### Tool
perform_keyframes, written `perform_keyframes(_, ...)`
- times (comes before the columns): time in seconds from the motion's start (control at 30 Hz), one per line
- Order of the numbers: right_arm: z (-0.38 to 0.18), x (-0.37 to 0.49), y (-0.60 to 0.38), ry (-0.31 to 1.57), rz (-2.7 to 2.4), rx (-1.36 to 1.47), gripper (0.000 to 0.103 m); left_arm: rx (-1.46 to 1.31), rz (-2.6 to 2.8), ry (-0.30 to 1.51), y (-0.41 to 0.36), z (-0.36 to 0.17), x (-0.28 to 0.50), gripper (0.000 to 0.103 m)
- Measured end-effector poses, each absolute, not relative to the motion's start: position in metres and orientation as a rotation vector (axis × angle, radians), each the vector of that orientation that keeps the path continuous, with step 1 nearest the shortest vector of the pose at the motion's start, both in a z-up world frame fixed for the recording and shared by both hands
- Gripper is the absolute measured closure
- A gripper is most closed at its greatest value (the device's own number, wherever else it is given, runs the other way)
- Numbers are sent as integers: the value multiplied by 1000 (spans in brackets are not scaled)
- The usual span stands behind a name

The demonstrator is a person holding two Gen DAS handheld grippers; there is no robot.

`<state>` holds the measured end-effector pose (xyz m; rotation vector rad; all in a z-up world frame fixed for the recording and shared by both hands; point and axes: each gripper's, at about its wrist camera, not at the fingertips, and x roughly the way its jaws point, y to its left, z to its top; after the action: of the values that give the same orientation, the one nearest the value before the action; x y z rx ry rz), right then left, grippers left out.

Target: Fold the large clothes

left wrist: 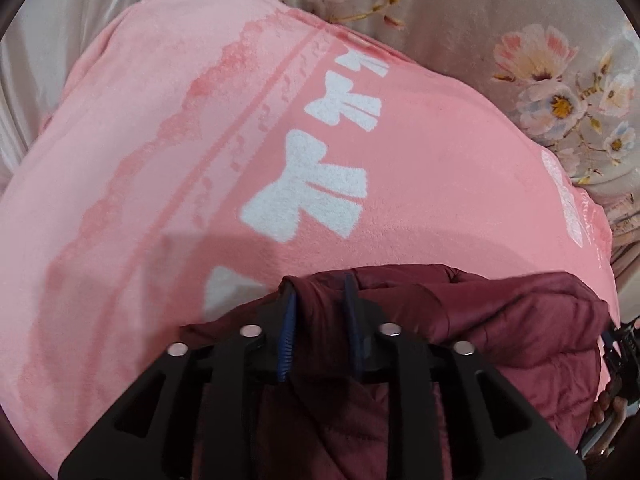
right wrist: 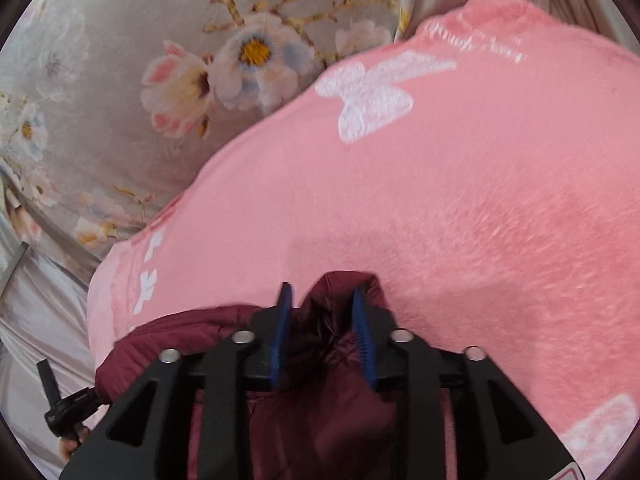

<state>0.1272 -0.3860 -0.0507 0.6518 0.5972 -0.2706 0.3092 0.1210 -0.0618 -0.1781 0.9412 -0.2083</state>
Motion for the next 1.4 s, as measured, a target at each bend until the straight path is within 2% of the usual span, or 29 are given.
perform_keyframes(0.03,-41,120,-384,571,-289,617,52,-151,-177,927,126,-54,306,39)
perform_keyframes(0.07,-33,114,-380,553,-305,585,50,-100,-95,865,136,-39,297,10)
perform_keyframes(0.1,-24,110,-374,539,-311,553,47,-80,-65,821,141,-30,292,9)
perform_keyframes(0.2,-8,111,-347,557,-255,481,42,-47,-14,751,155,-2,280,9)
perform_keyframes(0.3,-2,129,-309,618,-149,417,42,-92,-92,755,146,14,271,10)
perform_keyframes(0.47,-19,177,-229,761,-2,223,42,-20,-274,799,69,12,256,10)
perform_keyframes(0.53,-36,196,-209,827,0,152,49,38,-317,836,35,0,255,10)
perform_keyframes(0.57,-43,204,-203,853,-7,125,66,54,-327,848,24,-6,256,10)
perform_keyframes(0.6,-47,210,-200,871,-16,110,87,68,-336,864,14,-12,258,10)
perform_keyframes(0.7,-39,218,-203,848,-21,127,98,57,-360,904,-5,-23,271,13)
perform_keyframes(0.83,-28,234,-206,817,-38,111,101,78,-334,918,-20,-33,294,14)
perform_keyframes(0.9,-40,246,-207,847,-50,103,103,90,-312,952,-29,-50,309,17)
perform_keyframes(1.0,-74,258,-213,912,-43,149,103,89,-291,983,-32,-79,320,16)
perform_keyframes(1.4,-95,259,-210,888,-49,162,103,95,-243,881,-39,-100,318,8)
